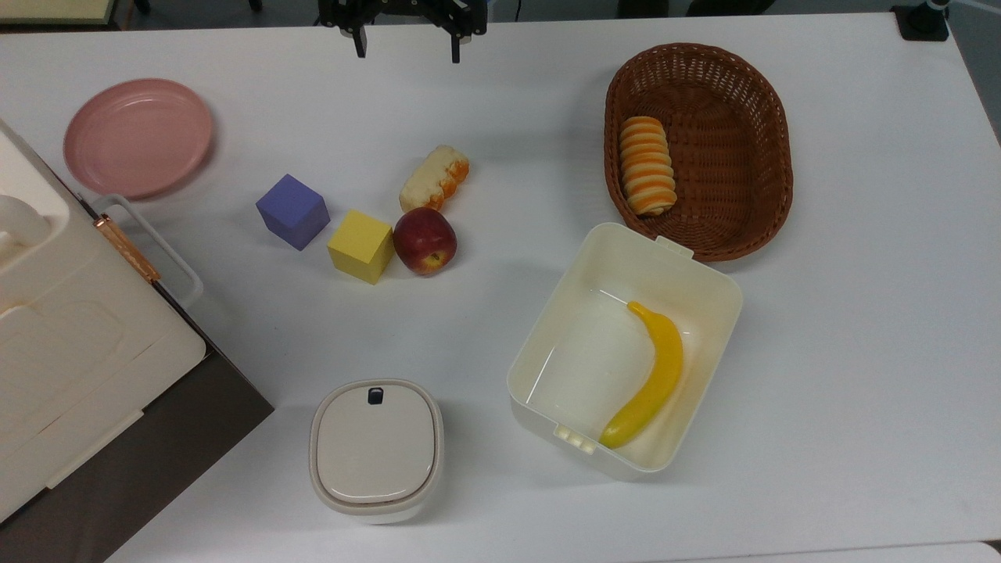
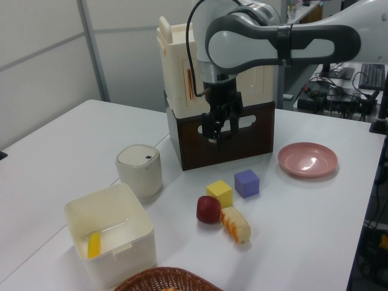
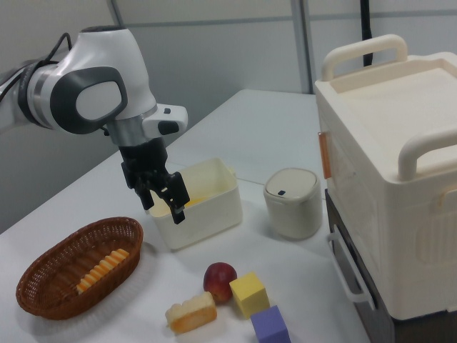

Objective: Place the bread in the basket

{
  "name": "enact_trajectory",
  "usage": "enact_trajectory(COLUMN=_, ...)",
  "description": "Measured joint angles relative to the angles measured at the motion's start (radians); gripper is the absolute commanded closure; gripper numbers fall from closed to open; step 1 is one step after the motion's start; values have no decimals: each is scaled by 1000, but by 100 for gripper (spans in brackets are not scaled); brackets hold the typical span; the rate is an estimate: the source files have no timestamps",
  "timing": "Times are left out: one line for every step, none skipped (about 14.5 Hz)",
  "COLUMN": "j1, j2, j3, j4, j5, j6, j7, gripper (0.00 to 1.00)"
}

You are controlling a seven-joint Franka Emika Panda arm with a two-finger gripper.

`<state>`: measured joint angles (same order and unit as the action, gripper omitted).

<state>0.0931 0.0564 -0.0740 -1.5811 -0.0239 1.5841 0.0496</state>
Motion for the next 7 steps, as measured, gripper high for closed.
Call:
enact_trajectory(j1=0, j2=0, j3=0, j4=0, j5=0, j6=0, j7=0, gripper=0)
enact_trajectory(j1=0, j2=0, j3=0, j4=0, j5=-2, j6=3, j7=0, gripper=0)
enact_trajectory(j1=0, j2=0, j3=0, j4=0, j5=-3, j6=8, j7=0, gripper=0)
enact_trajectory(j1=0, j2=1, j3=0, j4=0, j5=-3, j6=11, j7=0, gripper=0)
enact_trajectory(j1=0, j2=2, j3=0, j4=0, j5=-3, j6=12, j7=0, gripper=0)
enact_trajectory(j1=0, j2=3, j3=0, j4=0, j5=-3, j6=12, j7=0, gripper=0)
enact_trajectory(j1=0, j2=4, j3=0, j4=0, j5=-3, j6=12, j7=0, gripper=0)
